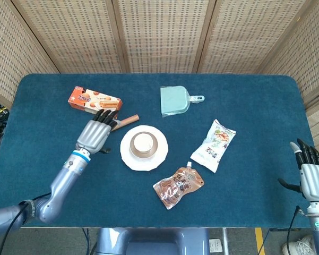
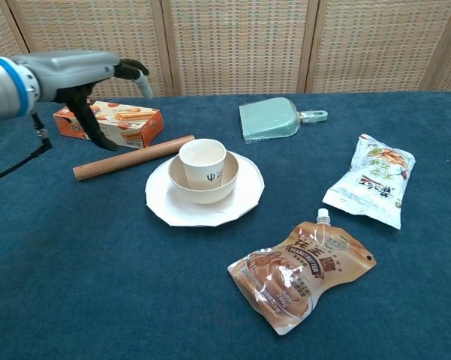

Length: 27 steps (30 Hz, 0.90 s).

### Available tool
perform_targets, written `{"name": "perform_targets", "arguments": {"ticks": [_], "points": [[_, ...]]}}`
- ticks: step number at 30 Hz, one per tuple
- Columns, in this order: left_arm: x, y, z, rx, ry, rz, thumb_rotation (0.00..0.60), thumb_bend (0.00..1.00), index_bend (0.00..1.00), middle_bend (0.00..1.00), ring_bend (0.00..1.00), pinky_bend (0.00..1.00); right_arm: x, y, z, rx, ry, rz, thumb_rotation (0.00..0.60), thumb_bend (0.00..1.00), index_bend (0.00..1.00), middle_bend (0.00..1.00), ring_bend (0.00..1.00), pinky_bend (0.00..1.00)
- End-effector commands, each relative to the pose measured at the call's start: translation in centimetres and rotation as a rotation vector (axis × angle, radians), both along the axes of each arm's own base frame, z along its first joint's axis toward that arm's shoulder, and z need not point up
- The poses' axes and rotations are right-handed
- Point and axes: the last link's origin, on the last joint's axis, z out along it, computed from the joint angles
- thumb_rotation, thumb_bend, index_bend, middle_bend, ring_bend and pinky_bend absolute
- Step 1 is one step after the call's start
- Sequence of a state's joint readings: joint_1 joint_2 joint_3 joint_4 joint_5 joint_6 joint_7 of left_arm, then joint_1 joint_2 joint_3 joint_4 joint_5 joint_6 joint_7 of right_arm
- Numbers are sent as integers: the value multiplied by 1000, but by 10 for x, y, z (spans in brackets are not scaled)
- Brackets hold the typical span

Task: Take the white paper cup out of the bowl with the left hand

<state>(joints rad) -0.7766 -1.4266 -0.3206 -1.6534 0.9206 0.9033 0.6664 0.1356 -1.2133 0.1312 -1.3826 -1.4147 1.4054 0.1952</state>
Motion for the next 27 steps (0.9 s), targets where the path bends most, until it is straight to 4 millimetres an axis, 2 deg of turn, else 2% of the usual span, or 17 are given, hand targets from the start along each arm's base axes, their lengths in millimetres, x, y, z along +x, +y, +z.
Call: {"name": "perform_targets", "arguments": {"ticks": [1, 8, 20, 24, 27], "points": [[25, 11, -26, -54, 41, -16, 600, 100, 212, 0, 0, 0, -4, -2, 4, -9, -6, -11, 600, 131, 2, 0, 0, 0], [42, 15, -47, -94, 86, -6, 600, 101, 203, 0, 0, 0, -9, -3, 9, -28, -16, -30, 600, 130, 2, 0, 0, 0], [53, 21, -72, -129, 123, 14, 600, 111, 253, 0, 0, 0, -13, -2, 15, -45, -27, -40, 600, 130, 2, 0, 0, 0], [54, 21, -76, -132, 115, 16, 600, 260, 344, 0, 0, 0, -14, -2, 19, -56, -31, -40, 600, 130, 1, 0, 0, 0], [54, 20, -76, -125, 109, 10, 600, 331, 395, 0, 0, 0, -14, -1, 21, -63, -34, -39, 600, 129, 2, 0, 0, 0]]}}
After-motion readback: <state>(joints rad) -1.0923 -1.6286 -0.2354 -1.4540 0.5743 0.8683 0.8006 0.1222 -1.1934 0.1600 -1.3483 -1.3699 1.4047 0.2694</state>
